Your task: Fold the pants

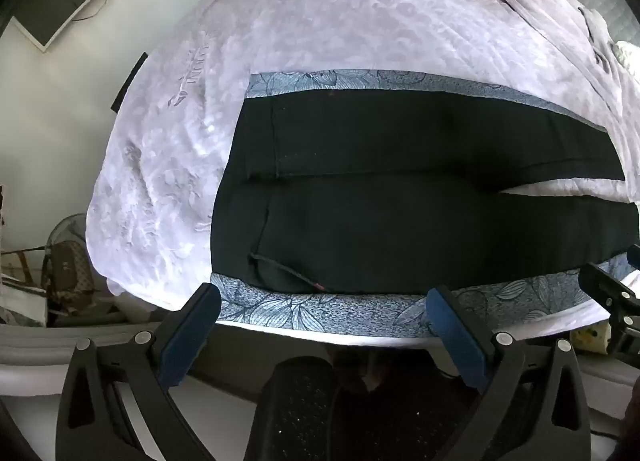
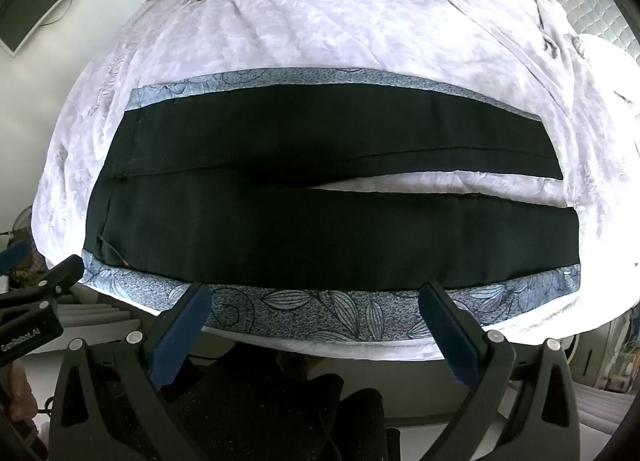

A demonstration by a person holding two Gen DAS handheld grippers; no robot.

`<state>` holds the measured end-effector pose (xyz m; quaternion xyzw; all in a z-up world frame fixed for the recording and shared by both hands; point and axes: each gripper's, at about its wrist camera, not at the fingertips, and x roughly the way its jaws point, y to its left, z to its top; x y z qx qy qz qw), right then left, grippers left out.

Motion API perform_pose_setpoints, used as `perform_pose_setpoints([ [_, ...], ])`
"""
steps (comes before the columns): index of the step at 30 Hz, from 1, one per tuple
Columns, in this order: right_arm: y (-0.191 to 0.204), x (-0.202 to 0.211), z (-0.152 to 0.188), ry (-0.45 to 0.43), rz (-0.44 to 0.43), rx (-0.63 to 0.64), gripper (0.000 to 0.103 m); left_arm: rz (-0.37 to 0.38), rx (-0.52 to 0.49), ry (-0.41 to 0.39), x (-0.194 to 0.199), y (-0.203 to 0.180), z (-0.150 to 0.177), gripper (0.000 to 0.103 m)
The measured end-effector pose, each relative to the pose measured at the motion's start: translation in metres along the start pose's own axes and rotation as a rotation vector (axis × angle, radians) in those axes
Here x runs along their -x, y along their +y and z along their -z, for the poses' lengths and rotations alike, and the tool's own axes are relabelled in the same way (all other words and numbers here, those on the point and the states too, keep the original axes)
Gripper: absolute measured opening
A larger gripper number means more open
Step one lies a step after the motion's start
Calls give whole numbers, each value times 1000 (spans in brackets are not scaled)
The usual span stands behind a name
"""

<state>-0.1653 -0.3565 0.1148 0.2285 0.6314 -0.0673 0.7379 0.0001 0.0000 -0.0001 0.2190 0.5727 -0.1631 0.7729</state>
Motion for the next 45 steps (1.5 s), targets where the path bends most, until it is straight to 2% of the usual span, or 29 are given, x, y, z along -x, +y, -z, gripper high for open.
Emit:
perform_pose_setpoints([
  [45,0,1,1,-3,9,-4,103,37,-12,11,-2,-7,5,103],
])
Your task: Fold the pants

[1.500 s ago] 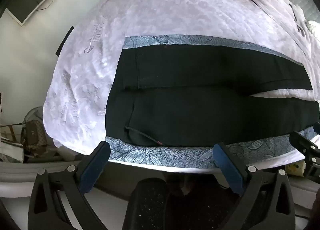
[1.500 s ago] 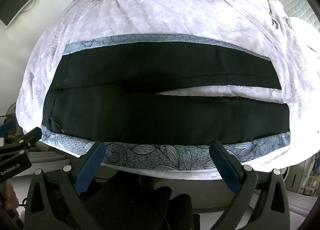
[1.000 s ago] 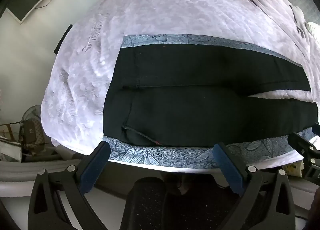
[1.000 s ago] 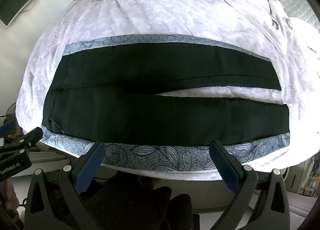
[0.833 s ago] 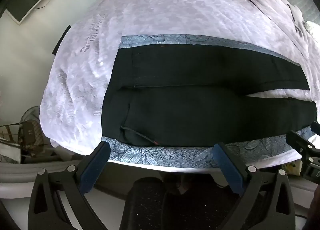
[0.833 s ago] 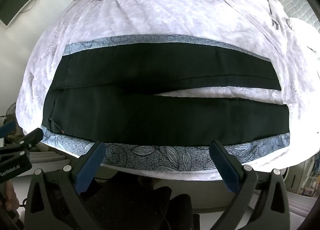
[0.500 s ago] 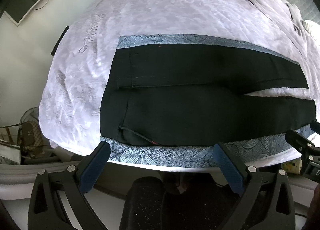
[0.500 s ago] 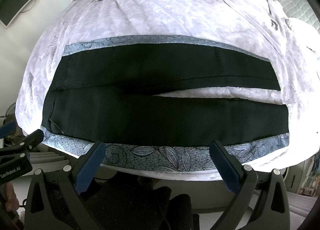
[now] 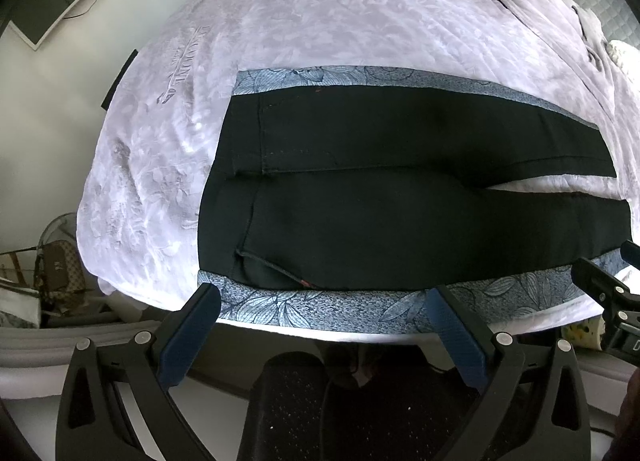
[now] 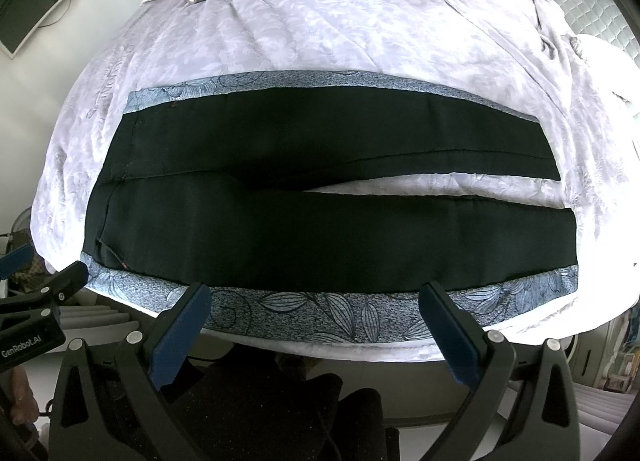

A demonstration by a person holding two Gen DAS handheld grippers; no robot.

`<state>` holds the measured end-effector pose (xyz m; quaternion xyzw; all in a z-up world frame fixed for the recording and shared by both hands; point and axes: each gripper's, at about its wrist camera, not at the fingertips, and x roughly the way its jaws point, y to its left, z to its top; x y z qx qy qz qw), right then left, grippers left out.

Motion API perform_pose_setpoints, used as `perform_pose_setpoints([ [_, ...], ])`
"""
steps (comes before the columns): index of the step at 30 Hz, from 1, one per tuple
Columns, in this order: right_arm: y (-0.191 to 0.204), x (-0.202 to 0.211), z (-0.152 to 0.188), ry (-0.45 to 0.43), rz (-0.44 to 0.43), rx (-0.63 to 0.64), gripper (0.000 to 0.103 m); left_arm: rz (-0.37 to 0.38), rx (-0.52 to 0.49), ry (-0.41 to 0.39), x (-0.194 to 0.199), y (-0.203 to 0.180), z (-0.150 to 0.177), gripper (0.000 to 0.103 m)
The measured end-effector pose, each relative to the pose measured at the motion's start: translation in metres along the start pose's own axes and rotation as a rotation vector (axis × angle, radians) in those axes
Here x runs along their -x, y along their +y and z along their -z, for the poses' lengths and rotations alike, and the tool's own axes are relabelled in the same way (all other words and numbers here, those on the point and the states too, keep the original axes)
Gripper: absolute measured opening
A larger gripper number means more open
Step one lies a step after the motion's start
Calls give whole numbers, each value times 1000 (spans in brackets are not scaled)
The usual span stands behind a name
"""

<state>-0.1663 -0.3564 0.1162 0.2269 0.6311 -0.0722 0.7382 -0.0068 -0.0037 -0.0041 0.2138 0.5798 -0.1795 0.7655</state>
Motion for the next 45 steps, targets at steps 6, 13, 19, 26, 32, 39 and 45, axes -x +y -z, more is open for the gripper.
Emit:
perform_pose_setpoints([
  [6,-3,1,-2,-2,1,-3,103,-1,1,1,0,0,-1,103],
  [13,-8,5,-2,-5,2,-3,103,-1,1,5,0,-3,-1,103],
  [19,-10,5,-1,-1,5,-7,103,-2,-4,0,2,-8,-1,103],
  [26,-9,5,0,-3,4,-4,103,-3,-5,-3,3,-9,-2,103],
  [32,-5,7,1,-8,11,1,103,-6,-8,-11,6,-5,-2,103],
  [39,-2,7,0,-11,12,8,103,-13,-2,-17,8,-1,-2,103],
  [45,-3,7,-1,-9,13,5,103,-19,1,-20,8,0,-1,103],
])
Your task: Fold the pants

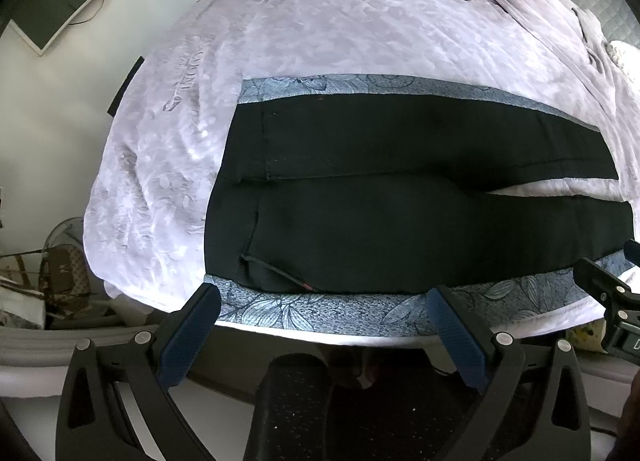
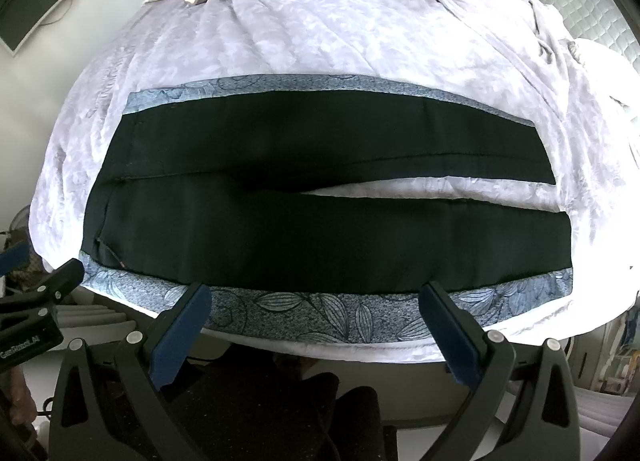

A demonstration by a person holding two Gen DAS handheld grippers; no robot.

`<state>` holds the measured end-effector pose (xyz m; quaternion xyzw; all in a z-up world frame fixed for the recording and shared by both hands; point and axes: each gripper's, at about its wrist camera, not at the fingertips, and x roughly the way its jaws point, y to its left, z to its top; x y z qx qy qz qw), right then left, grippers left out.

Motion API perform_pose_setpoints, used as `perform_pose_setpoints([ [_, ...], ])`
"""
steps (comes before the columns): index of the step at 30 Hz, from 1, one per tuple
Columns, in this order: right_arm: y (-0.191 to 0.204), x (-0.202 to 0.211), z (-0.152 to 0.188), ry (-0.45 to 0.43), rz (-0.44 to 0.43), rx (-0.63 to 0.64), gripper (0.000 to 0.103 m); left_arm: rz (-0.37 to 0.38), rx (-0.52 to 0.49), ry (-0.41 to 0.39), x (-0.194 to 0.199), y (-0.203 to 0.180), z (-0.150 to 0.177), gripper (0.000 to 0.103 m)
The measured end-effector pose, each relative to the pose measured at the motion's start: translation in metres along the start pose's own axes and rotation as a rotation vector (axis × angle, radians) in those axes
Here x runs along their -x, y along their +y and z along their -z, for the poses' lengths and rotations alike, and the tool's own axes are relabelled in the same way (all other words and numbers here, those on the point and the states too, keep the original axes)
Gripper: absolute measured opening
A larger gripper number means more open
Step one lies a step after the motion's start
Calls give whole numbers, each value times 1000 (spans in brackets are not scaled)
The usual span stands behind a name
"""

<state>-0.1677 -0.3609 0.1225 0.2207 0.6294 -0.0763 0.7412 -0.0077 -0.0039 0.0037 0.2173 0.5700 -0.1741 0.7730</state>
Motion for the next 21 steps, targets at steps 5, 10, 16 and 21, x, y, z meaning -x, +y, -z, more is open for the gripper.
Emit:
perform_pose_setpoints([
  [5,-1,0,-1,3,-9,1,103,0,-1,0,0,0,0,103],
  [10,0,-1,-1,3,-9,1,103,0,-2,0,0,1,0,103],
  [16,0,0,-1,3,-8,1,103,-1,1,-1,0,1,-1,103],
  [21,0,0,-1,3,-8,1,103,-2,0,-2,0,1,-2,103],
])
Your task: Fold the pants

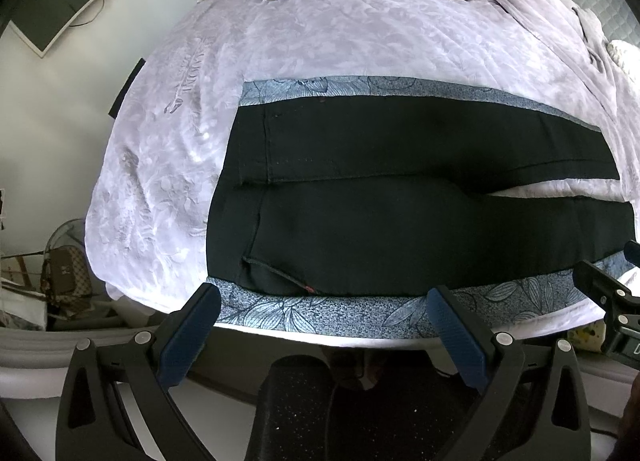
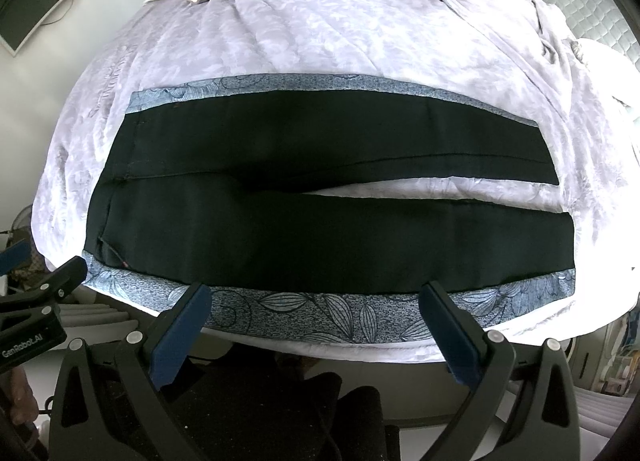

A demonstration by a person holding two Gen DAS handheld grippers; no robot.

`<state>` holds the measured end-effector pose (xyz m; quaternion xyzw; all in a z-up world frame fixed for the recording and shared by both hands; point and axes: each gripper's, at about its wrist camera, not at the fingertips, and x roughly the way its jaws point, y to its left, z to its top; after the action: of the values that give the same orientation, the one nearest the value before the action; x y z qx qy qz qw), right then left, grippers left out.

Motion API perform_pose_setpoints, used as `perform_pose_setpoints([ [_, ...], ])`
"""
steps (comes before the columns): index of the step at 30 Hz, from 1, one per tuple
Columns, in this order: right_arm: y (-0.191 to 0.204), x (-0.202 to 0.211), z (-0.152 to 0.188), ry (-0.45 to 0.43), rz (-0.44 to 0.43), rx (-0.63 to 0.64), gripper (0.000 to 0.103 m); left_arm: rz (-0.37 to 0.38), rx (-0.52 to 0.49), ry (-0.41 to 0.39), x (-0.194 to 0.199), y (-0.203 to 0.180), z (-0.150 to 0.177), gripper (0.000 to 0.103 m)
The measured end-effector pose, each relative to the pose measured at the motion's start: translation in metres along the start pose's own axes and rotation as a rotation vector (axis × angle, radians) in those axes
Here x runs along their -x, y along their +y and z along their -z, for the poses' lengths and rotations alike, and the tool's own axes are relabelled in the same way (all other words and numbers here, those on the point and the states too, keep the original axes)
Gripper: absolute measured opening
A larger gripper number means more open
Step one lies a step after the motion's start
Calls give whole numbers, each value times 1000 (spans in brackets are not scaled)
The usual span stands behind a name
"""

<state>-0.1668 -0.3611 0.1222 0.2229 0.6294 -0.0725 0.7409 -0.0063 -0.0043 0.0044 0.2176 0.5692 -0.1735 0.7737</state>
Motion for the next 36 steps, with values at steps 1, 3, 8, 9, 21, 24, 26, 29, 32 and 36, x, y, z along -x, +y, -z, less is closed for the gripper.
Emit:
perform_pose_setpoints([
  [1,0,0,0,1,0,-1,103,-1,0,0,0,1,-1,103],
  [3,1,0,0,1,1,1,103,-2,1,0,0,2,-1,103],
  [8,1,0,1,1,1,0,103,-8,2,0,2,5,-3,103],
  [9,1,0,1,1,1,-1,103,-7,2,0,2,4,-3,103],
  [21,-1,-12,11,38,-9,-36,103,-14,12,32,-12,7,7,103],
  [24,-3,-14,14,47,-5,-35,103,-14,12,41,-15,6,9,103],
  [26,-4,-13,13,48,-5,-34,103,-17,6,40,-14,4,8,103],
  [29,-3,-12,12,45,-5,-29,103,-21,-3,37,-13,2,8,103],
  [32,-2,-11,12,41,-6,-27,103,-24,-7,31,-12,2,9,103],
  [36,-3,-9,12,34,-6,-26,103,-29,-9,23,-10,2,8,103],
])
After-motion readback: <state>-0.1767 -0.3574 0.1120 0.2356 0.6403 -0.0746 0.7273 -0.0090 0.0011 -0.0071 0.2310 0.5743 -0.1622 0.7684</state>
